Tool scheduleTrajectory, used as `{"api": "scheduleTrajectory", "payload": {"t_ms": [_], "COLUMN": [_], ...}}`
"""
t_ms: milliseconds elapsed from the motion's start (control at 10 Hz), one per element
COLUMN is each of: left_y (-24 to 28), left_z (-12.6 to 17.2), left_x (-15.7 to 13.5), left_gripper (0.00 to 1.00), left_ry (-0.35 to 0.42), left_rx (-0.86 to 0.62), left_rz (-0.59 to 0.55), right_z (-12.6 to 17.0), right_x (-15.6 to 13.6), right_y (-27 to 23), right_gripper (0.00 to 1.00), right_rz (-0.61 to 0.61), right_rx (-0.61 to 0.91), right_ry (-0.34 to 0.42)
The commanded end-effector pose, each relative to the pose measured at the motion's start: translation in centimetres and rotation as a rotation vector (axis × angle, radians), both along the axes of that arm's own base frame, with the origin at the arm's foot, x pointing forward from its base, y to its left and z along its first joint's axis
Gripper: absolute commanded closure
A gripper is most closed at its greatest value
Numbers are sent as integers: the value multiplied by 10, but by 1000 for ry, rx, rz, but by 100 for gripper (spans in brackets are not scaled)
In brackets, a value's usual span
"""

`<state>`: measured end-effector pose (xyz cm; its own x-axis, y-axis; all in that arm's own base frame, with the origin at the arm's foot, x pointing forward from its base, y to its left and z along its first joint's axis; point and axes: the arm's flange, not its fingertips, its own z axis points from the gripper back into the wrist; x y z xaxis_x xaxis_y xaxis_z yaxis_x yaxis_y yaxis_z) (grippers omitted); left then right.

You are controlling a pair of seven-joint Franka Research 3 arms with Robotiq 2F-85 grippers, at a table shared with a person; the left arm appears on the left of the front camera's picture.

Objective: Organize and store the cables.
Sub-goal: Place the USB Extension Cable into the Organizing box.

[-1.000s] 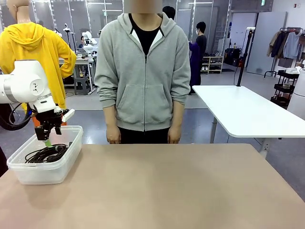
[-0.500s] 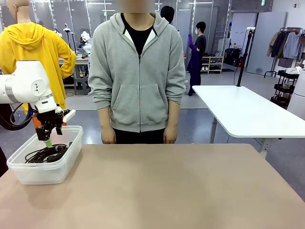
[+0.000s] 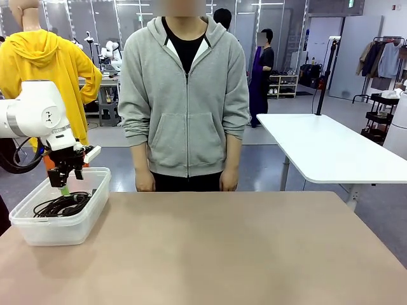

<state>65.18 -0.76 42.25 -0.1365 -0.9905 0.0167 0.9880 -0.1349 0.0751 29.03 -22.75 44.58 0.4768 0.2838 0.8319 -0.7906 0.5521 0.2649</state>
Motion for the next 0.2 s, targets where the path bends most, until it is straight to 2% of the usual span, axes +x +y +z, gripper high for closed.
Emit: {"api": "scheduleTrajectory", "payload": {"t_ms": [0,100], "left_y": [0,0], "left_z": [-1,-1], "left_x": [2,2], "left_gripper": [0,0], "left_ry": [-10,-10], "left_rx": [12,12], "left_rz": [-5,-5], "right_z": [1,1], "right_x": [-2,-2], "right_y": [-2,-2], "right_gripper": [0,0], "right_rz": [9,9], "right_rx": [-1,-1], "right_ry": [-9,-9]}}
